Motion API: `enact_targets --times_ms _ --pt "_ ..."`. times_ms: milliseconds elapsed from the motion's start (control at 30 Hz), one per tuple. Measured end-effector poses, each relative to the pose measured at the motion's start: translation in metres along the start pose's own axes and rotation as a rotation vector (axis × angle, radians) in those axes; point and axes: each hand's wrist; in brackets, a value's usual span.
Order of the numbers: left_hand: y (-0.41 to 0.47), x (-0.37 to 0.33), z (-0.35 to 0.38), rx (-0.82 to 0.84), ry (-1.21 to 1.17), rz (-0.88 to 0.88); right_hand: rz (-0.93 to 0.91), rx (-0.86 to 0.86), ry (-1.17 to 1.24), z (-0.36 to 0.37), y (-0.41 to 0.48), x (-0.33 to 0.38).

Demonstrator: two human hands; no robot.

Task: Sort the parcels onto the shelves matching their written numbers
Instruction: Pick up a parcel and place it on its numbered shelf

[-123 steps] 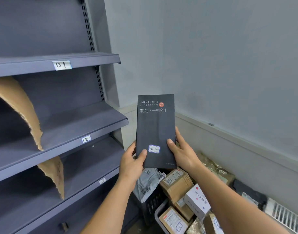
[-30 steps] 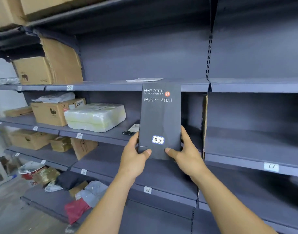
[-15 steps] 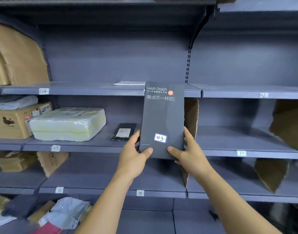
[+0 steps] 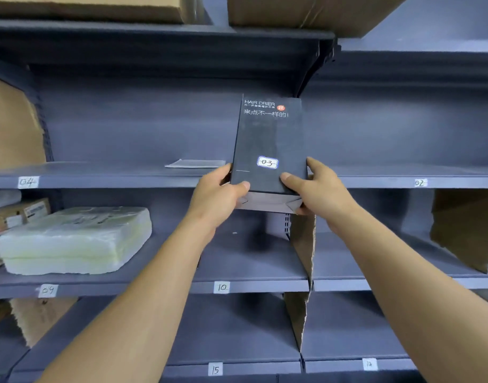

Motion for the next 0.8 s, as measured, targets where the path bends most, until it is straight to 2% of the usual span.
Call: enact_targets --times_ms 200,500,800 --pt "0.065 0.003 0.011 -0.046 0.039 0.032 -0.014 -0.027 -0.075 -0.001 0.068 -0.007" --pt "0.148 0.039 0.013 -0.254 0.256 -0.043 -0.059 0.01 -0.222 0.011 0.142 -0.026" --pt "0.199 0.06 -0.006 -0.259 0.436 -0.018 -0.066 0.054 -0.403 0.029 0.191 -0.042"
Point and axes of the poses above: each hand's wrist, its own y-axis towards the middle knuckle, its own z-axis out of the palm, x = y × z, and after that the axes turned 2 degrees about -y, right-handed
